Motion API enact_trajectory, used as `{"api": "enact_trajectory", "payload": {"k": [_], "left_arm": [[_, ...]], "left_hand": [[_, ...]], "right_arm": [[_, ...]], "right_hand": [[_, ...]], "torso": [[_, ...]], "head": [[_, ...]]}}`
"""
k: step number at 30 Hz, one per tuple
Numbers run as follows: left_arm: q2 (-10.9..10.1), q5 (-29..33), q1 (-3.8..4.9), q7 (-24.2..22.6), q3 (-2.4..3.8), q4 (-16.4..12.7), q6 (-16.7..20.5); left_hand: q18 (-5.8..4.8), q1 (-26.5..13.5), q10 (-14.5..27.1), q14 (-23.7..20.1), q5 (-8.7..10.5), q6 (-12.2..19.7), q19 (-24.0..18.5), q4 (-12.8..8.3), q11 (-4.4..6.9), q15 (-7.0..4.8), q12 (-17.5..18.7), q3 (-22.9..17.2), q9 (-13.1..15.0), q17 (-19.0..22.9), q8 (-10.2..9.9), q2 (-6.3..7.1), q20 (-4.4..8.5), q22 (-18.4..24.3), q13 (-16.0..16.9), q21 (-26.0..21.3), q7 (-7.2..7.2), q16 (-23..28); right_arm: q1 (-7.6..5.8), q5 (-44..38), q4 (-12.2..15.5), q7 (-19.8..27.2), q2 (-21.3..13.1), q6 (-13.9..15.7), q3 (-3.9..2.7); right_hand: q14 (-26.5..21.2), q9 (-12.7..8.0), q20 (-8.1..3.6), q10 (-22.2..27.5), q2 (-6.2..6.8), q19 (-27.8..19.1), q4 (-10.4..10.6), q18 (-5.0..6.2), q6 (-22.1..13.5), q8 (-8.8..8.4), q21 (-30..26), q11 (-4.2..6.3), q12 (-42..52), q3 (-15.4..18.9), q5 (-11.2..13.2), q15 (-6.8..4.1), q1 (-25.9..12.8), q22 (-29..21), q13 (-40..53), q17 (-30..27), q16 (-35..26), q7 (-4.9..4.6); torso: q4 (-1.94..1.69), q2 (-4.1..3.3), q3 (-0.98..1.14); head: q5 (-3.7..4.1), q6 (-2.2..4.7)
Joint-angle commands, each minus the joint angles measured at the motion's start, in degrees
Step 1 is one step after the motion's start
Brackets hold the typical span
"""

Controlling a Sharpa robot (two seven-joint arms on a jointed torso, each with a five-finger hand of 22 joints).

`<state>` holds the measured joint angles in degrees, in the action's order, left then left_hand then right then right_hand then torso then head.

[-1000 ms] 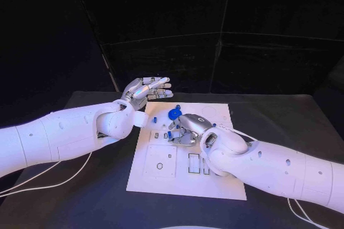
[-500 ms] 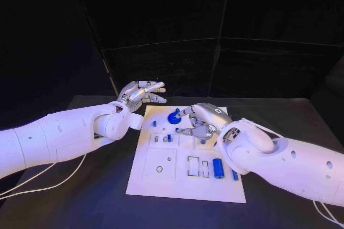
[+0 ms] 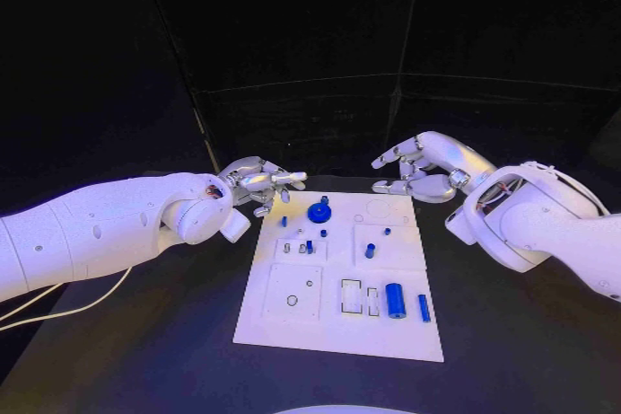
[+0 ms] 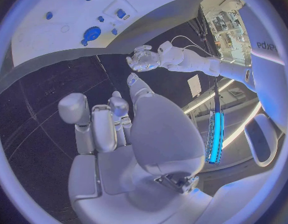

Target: Assemble the parts on the task board

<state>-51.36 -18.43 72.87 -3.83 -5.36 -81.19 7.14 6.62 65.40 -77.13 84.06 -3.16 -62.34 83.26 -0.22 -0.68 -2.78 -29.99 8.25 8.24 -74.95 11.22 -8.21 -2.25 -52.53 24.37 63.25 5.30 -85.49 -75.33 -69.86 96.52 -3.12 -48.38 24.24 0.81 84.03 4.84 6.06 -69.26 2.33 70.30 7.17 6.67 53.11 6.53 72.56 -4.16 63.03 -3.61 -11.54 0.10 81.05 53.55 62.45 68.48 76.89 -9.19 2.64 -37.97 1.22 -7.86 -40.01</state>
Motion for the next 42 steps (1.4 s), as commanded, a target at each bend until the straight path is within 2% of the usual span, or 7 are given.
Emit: {"api": "enact_trajectory", "payload": {"k": [1,5,7,13,19,28,42], "left_arm": [[0.0,-14.0,0.69,18.9,0.0,-0.8,-7.3],[1.1,-24.6,1.94,26.9,-0.01,-1.5,-10.3],[2.1,-29.5,2.36,30.1,-0.02,-1.8,-12.2],[5.3,-37.5,3.2,35.5,-1.43,-1.4,-15.9],[8.3,-39.5,3.79,37.8,-2.73,-0.3,-16.2],[11.4,-39.9,3.97,39.2,-3.4,1.5,-16.9],[14.5,-39.7,3.99,39.6,-4.12,4.1,-17.8]], "left_hand": [[-1.3,-1.8,0.2,5.2,0.19,0.0,0.0,1.7,0.26,-0.74,-8.5,0.7,1.1,-11.6,1.1,-0.47,-0.08,-4.3,8.6,3.6,-0.15,-2.1],[-1.34,-4.2,2.4,5.5,0.22,1.1,-1.2,5.2,0.59,-0.72,-20.6,3.8,3.7,-13.5,3.8,-1.12,-0.29,-6.6,21.2,5.9,-0.45,-3.4],[-1.63,-4.1,2.2,5.9,0.41,1.4,-0.9,5.9,0.38,-0.8,-24.2,4.7,4.6,-14.8,4.8,-1.22,-0.23,-9.2,25.1,7.9,-0.61,-4.3],[-2.2,-2.1,1.2,5.9,0.28,2.0,-0.4,5.3,0.61,-0.86,-30.3,6.1,6.5,-15.0,7.1,-0.66,-0.2,-13.5,31.4,11.2,-0.83,-4.5],[-2.3,-2.7,1.1,5.9,0.37,2.6,-0.6,6.4,0.59,-0.81,-31.9,7.2,7.4,-15.0,8.1,-0.92,-0.27,-14.6,33.2,12.1,-0.85,-4.5],[-2.31,-3.9,1.3,5.9,0.39,3.3,-0.8,8.2,0.55,-0.78,-32.6,8.6,8.2,-15.0,8.8,-1.2,-0.34,-15.1,34.1,12.6,-0.82,-4.5],[-2.28,-3.4,1.6,5.9,0.34,3.6,-1.0,8.3,0.52,-0.74,-32.3,8.6,8.4,-15.0,9.1,-1.39,-0.37,-15.1,33.9,12.6,-0.8,-4.5]], "right_arm": [[-0.7,11.7,-1.3,2.4,-1.0,-2.1,0.04],[-1.15,13.5,-3.3,1.9,-1.8,-0.3,0.07],[-1.25,14.1,-4.3,2.7,-1.8,0.1,0.08],[-1.37,15.3,-6.5,5.4,-0.8,-0.3,0.12],[-1.39,15.7,-7.6,6.4,0.1,-0.2,0.15],[-1.4,15.8,-8.8,6.7,0.9,0.3,0.18],[-1.38,11.6,-9.0,5.7,2.1,-1.6,0.22]], "right_hand": [[-1.4,0.1,-0.43,3.5,0.03,-3.7,0.9,1.64,1.3,0.91,-5.0,0.45,-6.4,0.2,0.4,-0.8,0.9,-7.8,-6.2,-6.8,-5.7,0.41],[-6.8,0.1,-0.69,10.2,0.45,-12.0,2.2,3.99,2.7,1.77,-17.4,0.72,-20.0,0.7,-0.3,-0.83,2.0,-24.1,-18.6,-23.0,-21.3,0.64],[-12.4,-0.4,-0.04,11.9,0.49,-14.7,3.0,3.73,1.3,0.78,-21.7,0.16,-25.8,0.4,-0.5,-0.21,3.2,-26.4,-23.1,-32.5,-32.7,0.36],[-17.1,-0.7,2.32,10.8,1.14,-17.8,6.2,3.79,1.2,-0.26,-31.7,-1.11,-38.0,1.1,-0.2,1.41,5.6,-32.0,-37.5,-34.4,-43.4,0.4],[-18.2,-0.7,3.39,7.4,1.1,-17.3,8.4,3.79,2.0,-1.11,-37.7,-1.61,-44.0,3.4,0.0,2.35,6.8,-35.5,-46.9,-38.1,-50.5,-0.41],[-19.3,-0.7,4.92,5.3,0.21,-17.2,9.0,3.85,2.4,-1.97,-46.0,-2.54,-47.8,6.5,-0.6,3.95,7.9,-40.5,-54.3,-44.9,-60.2,-1.14],[-19.1,-0.8,5.38,5.9,0.82,-16.3,9.0,3.77,1.7,-2.41,-49.1,-3.46,-48.4,9.0,-3.6,4.79,7.4,-42.3,-56.4,-46.8,-62.1,-2.26]], "torso": [[0.06,1.08,0.12],[-0.12,1.49,-0.2],[-0.2,1.58,-0.28],[-0.3,1.71,-0.2],[-0.23,1.48,-0.23],[-0.13,1.45,-0.11],[-0.17,1.38,-0.15]], "head": [[-0.37,-0.71],[-0.25,-1.23],[-0.24,-0.96],[-0.45,-0.96],[-0.78,-1.02],[-0.9,-1.67],[-0.91,-2.85]]}}
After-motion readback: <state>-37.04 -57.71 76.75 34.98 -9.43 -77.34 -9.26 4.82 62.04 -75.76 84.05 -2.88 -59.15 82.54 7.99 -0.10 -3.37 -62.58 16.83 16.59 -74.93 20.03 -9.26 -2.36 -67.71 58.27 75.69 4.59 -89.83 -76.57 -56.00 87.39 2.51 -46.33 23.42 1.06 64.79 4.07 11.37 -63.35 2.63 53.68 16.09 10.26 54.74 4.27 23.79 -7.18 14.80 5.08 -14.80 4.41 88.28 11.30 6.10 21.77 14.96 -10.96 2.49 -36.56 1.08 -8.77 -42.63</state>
